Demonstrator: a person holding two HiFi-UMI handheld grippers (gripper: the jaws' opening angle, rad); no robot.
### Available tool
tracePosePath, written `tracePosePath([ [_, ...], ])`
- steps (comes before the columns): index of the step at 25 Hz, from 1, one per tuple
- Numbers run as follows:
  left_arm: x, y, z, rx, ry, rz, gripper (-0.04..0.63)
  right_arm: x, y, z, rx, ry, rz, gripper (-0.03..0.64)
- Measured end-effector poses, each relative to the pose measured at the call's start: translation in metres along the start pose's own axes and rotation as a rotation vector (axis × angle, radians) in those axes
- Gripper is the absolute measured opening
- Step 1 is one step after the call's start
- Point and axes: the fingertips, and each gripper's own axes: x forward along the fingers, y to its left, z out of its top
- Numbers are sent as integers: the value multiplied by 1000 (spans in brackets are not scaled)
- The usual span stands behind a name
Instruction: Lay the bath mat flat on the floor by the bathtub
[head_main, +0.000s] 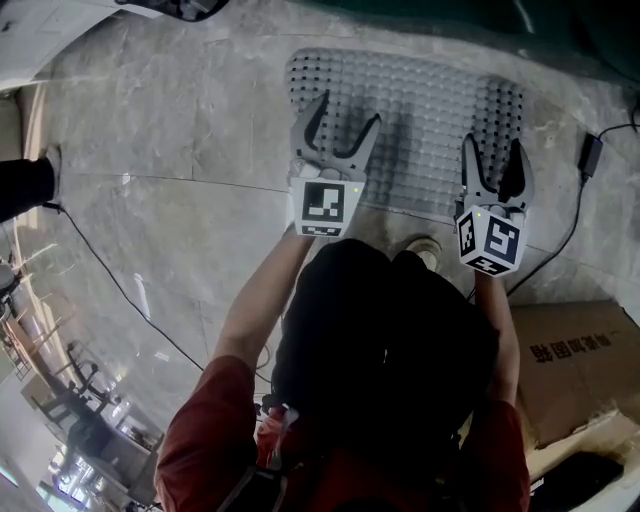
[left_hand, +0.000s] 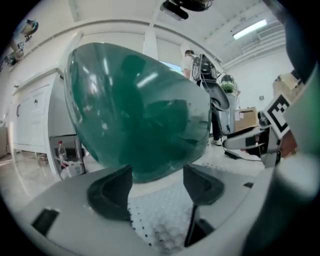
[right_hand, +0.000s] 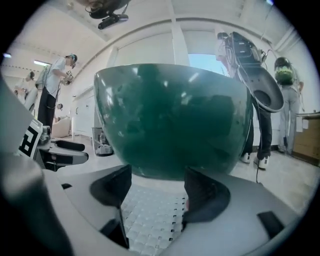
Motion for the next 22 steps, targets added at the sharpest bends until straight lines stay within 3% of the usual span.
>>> tracePosePath([
  [3,-5,-6,20,32,-53,0,311,-5,2,7,-6,-18,15,333],
  [10,-13,1,83,-11,-85,19,311,-13,-9,70,17,-60,9,333],
  [15,-31,3,164,-34,-105,37,311,-34,-11,141,54,-60,18,333],
  [22,-68,14,322,-53,-105,40,310,-72,-15,284,92,-50,31,333],
])
